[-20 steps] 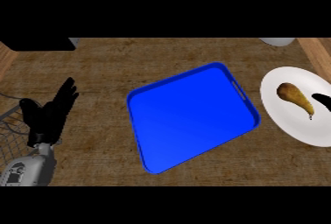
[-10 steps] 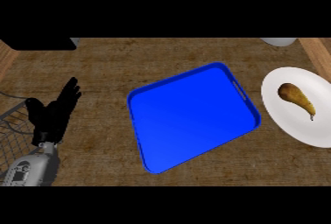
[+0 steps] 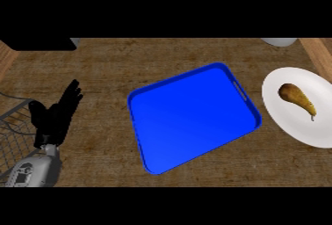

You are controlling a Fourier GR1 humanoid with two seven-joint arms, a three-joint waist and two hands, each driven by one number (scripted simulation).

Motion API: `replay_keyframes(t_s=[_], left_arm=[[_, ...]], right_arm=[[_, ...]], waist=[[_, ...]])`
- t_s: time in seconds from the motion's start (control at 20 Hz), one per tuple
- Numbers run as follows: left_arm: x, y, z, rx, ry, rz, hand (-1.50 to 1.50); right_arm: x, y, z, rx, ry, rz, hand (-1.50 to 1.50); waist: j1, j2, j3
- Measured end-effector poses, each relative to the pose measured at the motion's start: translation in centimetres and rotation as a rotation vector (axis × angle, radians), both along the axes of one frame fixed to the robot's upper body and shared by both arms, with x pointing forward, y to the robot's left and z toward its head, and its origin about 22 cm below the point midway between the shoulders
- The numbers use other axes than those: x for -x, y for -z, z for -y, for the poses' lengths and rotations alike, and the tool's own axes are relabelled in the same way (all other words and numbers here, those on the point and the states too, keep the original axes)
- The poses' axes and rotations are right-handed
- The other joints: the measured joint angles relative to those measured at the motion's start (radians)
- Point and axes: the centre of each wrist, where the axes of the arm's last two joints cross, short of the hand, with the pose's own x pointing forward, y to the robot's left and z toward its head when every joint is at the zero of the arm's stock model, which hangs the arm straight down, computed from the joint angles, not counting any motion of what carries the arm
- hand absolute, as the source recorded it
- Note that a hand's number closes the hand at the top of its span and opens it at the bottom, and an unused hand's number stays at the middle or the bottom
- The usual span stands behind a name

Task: Pick the pear from the tray and place it in the plate

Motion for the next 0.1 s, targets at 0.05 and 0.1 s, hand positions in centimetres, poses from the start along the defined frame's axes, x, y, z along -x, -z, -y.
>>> replay_keyframes(t_s=[0.05,0.1], left_arm=[[-0.05,-0.14,-0.14,0.000,0.003,-0.002,0.00],[-0.20,-0.03,-0.53,0.001,0.001,-0.001,0.00]], right_arm=[[0.17,0.34,0.41,0.004,0.005,-0.006,-1.50],[0.36,0.71,0.27,0.008,0.003,-0.013,-1.50]], waist=[[0.001,0.000,0.000],[0.000,0.000,0.000]])
